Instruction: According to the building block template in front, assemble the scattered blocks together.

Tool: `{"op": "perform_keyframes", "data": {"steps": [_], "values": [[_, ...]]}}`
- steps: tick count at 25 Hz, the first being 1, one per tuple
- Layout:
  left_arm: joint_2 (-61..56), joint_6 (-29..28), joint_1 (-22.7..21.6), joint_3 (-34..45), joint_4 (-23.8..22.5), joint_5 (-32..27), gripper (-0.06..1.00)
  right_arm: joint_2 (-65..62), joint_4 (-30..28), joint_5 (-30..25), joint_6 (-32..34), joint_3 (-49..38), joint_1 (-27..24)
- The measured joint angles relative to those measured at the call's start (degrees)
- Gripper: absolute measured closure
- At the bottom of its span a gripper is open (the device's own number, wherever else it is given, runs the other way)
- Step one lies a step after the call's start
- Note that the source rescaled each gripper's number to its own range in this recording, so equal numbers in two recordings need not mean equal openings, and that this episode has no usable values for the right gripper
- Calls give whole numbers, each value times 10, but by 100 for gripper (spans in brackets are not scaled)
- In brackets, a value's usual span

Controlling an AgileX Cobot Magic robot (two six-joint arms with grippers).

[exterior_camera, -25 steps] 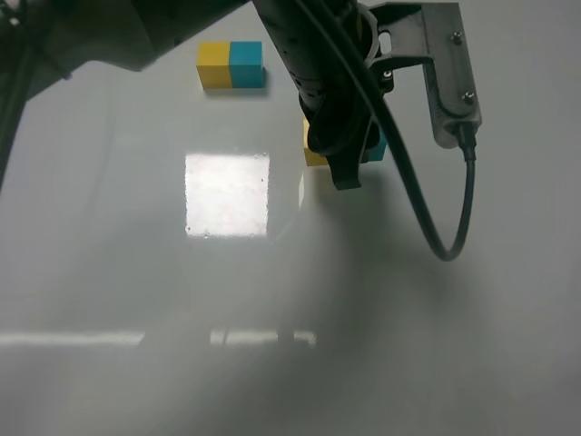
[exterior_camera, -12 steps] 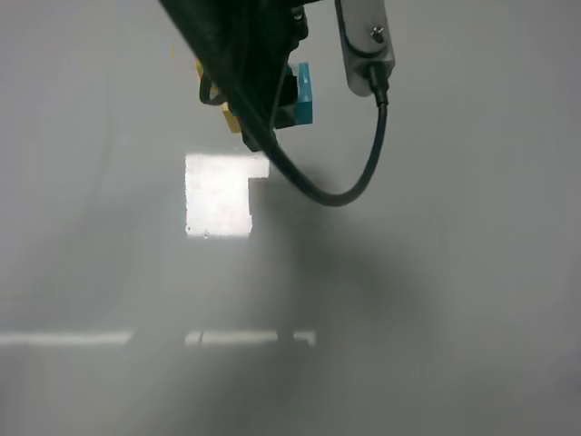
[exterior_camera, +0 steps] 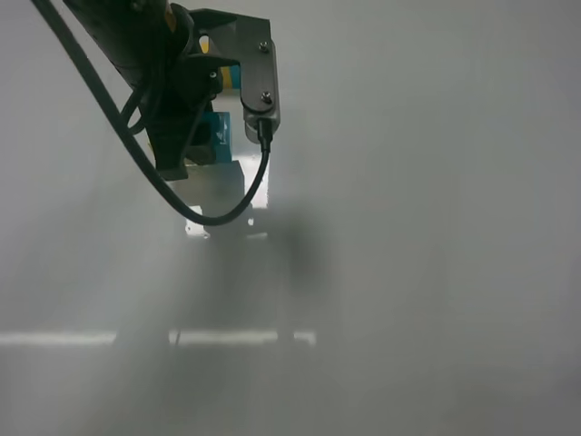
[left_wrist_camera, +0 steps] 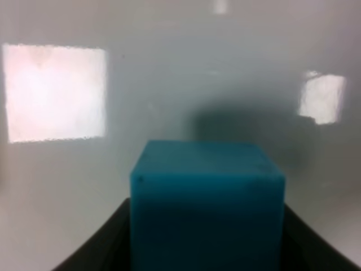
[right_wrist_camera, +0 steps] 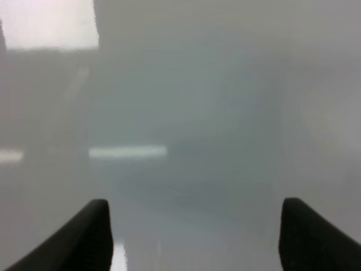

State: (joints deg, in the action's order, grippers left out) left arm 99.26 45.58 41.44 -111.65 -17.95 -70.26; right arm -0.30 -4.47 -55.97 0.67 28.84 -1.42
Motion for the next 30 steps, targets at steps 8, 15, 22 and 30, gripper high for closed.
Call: {"op": "perform_keyframes", "data": {"steps": [8, 15, 22, 30], "values": [[30, 4, -14, 0, 6, 1, 93, 0, 0, 0, 0, 0, 0], [32, 4, -14, 0, 7, 1, 93, 0, 0, 0, 0, 0, 0], [33, -25, -14, 0, 12, 5, 7, 0, 0, 0, 0, 0, 0], [-11, -11, 5, 0, 41, 4, -5, 0, 0, 0, 0, 0, 0]]}}
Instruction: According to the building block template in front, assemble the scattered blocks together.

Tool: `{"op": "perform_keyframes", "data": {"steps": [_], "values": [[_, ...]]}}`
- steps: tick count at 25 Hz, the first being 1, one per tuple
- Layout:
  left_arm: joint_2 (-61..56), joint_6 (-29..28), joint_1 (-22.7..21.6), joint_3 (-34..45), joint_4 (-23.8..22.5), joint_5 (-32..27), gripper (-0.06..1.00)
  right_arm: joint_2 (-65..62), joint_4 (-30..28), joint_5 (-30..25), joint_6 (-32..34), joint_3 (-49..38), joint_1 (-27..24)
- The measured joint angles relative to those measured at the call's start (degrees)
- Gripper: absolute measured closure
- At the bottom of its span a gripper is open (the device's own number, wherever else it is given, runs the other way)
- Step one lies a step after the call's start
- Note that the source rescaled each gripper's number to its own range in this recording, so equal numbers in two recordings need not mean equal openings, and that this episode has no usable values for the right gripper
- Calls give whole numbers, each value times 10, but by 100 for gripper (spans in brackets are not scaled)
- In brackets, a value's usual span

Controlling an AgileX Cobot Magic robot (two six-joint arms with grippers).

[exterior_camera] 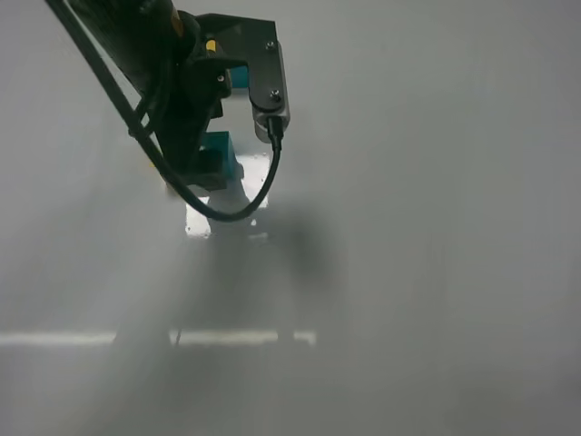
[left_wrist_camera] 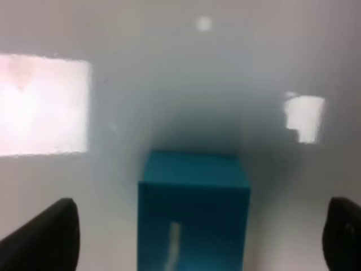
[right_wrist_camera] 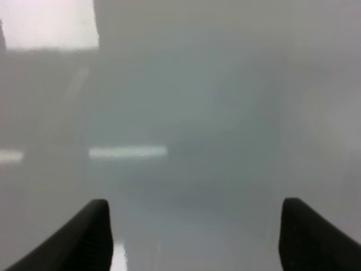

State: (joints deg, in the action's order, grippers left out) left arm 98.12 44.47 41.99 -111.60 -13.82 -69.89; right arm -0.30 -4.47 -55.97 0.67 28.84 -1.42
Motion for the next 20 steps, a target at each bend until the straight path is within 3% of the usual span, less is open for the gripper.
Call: {"op": "perform_keyframes", "data": {"steps": [5, 15, 20], "values": [[-62, -16, 10, 0, -5, 0, -2, 0, 0, 0, 0, 0, 0], [-188, -140, 8, 12, -148, -1, 19, 0, 0, 0, 0, 0, 0], [-271, -178, -53, 81, -164, 0, 20, 0, 0, 0, 0, 0, 0]]}}
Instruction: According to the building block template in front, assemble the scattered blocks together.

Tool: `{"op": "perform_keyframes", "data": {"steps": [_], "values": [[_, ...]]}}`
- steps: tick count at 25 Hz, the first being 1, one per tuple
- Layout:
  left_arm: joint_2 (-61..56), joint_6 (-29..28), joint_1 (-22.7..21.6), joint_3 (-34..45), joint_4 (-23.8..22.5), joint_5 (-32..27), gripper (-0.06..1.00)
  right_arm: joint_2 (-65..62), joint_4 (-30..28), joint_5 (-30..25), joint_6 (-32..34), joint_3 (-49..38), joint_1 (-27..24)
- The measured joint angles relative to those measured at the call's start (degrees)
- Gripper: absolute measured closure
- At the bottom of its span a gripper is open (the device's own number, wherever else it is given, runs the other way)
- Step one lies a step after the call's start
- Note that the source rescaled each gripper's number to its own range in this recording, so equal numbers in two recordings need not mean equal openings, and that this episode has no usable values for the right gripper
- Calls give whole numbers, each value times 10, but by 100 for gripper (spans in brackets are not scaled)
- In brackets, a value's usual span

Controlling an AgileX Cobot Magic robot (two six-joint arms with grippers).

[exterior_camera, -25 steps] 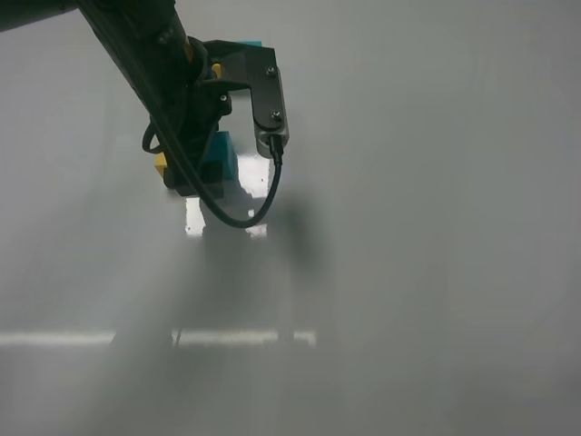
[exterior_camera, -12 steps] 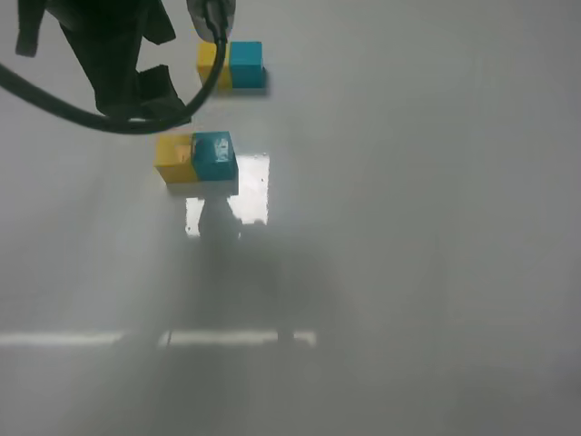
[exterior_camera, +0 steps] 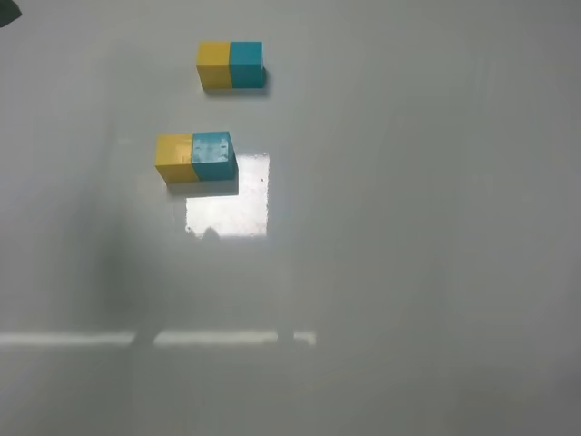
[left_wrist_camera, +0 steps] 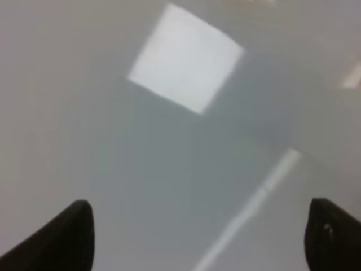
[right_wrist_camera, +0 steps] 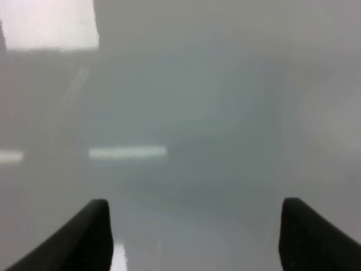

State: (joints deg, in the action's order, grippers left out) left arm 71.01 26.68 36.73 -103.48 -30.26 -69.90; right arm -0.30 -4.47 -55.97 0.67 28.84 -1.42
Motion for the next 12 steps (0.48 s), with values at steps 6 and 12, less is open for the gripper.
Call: {"op": "perform_keyframes", "data": {"steps": [6, 12], "values": [[-119, -24, -191, 147, 76, 0, 20, 0, 0, 0, 0, 0, 0], [-277, -13, -373, 308, 165, -3, 21, 0, 0, 0, 0, 0, 0]]}}
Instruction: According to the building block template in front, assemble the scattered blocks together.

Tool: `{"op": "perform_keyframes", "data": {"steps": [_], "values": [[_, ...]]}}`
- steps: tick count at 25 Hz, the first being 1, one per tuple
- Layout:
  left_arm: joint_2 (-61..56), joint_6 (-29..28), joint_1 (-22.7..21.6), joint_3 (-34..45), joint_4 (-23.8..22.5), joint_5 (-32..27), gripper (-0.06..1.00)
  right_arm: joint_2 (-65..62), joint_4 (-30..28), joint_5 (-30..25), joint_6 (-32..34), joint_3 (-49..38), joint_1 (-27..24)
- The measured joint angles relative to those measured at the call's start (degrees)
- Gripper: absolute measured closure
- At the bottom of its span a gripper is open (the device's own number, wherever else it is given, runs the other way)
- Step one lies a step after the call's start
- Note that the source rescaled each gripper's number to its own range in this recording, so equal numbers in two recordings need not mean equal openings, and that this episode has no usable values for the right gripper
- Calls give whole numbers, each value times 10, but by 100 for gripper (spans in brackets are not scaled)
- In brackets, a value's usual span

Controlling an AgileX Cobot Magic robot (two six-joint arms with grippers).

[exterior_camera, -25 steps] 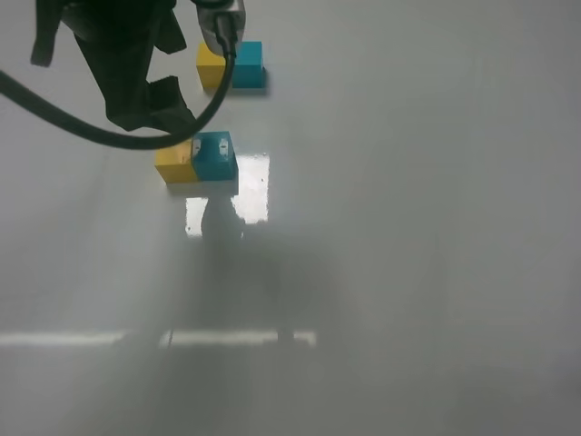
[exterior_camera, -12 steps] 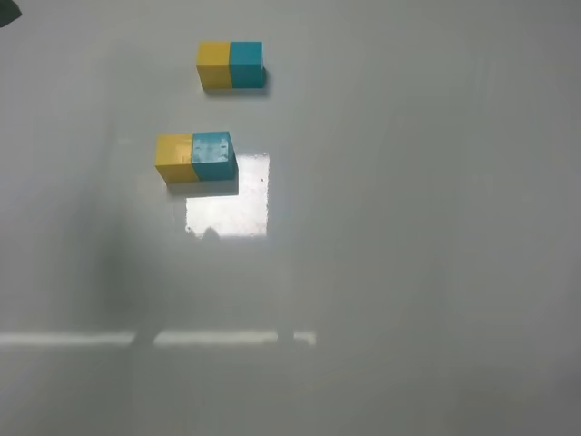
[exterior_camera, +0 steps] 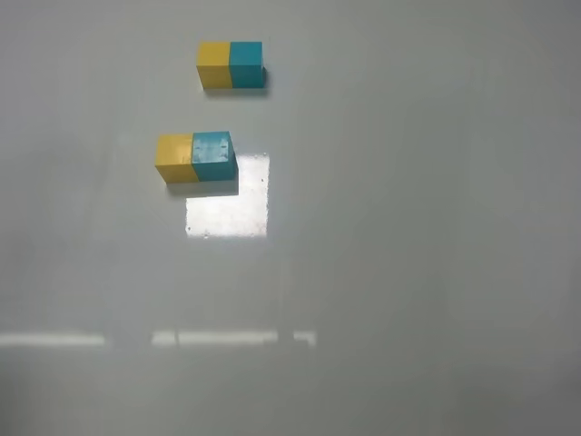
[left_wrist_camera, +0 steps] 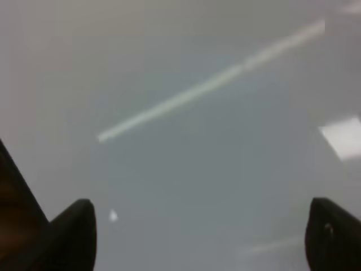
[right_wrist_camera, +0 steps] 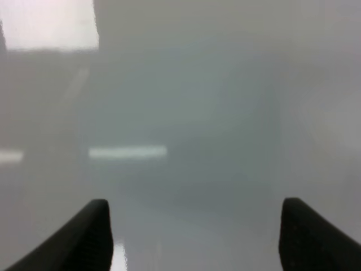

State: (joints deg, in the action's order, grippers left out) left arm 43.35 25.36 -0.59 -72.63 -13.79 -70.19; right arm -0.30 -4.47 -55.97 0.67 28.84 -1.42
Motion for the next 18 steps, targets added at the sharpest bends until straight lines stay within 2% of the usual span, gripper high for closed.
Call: {"op": "perform_keyframes", "data": {"steps": [4, 7, 11, 18], "values": [[-98, -38, -79, 87, 67, -1, 22, 0, 0, 0, 0, 0, 0], [-154, -78, -115, 147, 107, 0, 22, 0, 0, 0, 0, 0, 0], [-228, -106, -127, 232, 168, 3, 22, 0, 0, 0, 0, 0, 0], [-337, -113, -126, 320, 228, 33, 22, 0, 0, 0, 0, 0, 0]]}}
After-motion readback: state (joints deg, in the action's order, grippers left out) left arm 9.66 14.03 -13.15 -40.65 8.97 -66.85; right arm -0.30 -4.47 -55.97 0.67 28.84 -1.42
